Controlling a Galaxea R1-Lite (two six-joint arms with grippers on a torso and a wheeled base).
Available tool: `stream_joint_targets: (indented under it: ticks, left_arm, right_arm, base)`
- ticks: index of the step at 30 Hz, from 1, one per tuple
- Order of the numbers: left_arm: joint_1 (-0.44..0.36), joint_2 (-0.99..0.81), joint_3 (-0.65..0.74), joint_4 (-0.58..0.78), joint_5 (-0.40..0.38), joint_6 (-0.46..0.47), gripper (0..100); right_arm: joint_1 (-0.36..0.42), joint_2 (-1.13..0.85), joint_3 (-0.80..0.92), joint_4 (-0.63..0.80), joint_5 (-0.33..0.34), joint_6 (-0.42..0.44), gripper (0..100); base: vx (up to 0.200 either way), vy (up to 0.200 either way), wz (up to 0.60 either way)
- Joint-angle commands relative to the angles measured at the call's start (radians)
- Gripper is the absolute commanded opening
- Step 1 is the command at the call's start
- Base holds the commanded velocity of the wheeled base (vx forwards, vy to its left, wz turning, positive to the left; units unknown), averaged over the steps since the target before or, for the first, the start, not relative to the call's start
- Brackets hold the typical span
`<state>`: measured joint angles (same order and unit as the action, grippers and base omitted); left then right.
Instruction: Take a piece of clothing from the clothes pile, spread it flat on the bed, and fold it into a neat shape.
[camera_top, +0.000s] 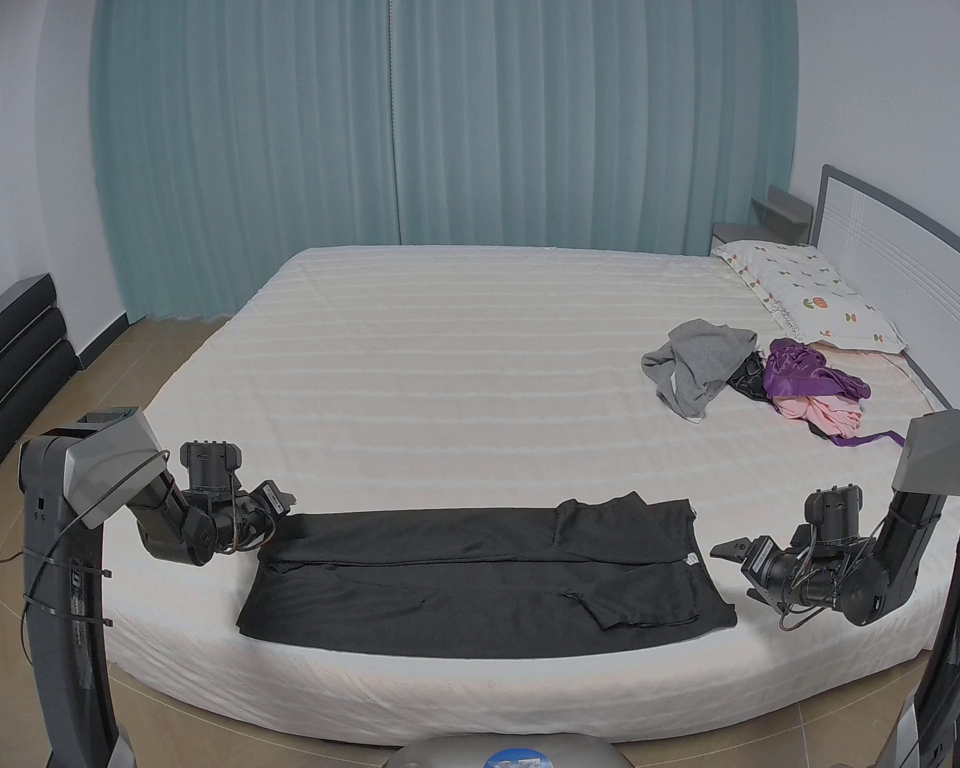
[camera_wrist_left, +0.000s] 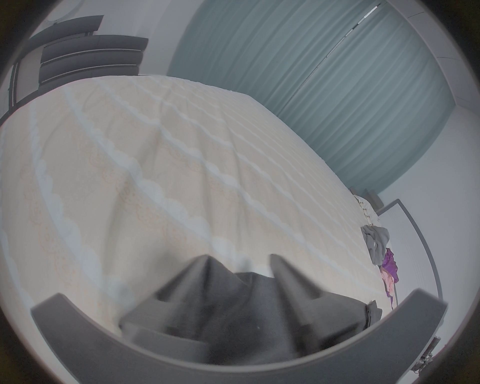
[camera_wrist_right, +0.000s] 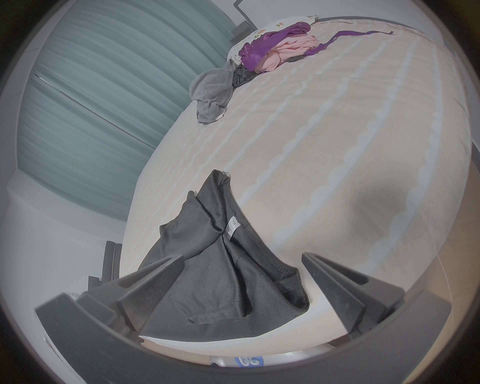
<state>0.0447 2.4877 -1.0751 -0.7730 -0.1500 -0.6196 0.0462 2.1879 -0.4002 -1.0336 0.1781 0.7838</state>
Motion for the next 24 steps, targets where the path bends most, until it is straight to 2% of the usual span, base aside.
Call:
stream_joint_targets:
  ticks: [1,6,13,24]
  left_arm:
    - [0.011,0.017,-0.02,-0.002,0.003,-0.005,0]
    - [0.021,0.019,-0.022,-0.008,0.013,-0.011,0]
    - [0.044,0.016,-0.046,-0.011,0.076,-0.112,0]
    - [0.044,0.019,-0.043,-0.011,0.081,-0.108,0]
  right_arm:
    - [0.004,0.007,0.0,0.0,0.0,0.0,100]
    - [0.0,0.007,-0.002,-0.002,0.0,0.0,100]
    - [0.0,0.01,0.0,-0.002,0.0,0.0,100]
    - [-0.002,0.012,0.0,-0.002,0.0,0.0,100]
  base:
    - [0.0,0.0,0.0]
    - [0.0,0.0,0.0]
    - [0.0,0.0,0.0]
    - [0.0,0.0,0.0]
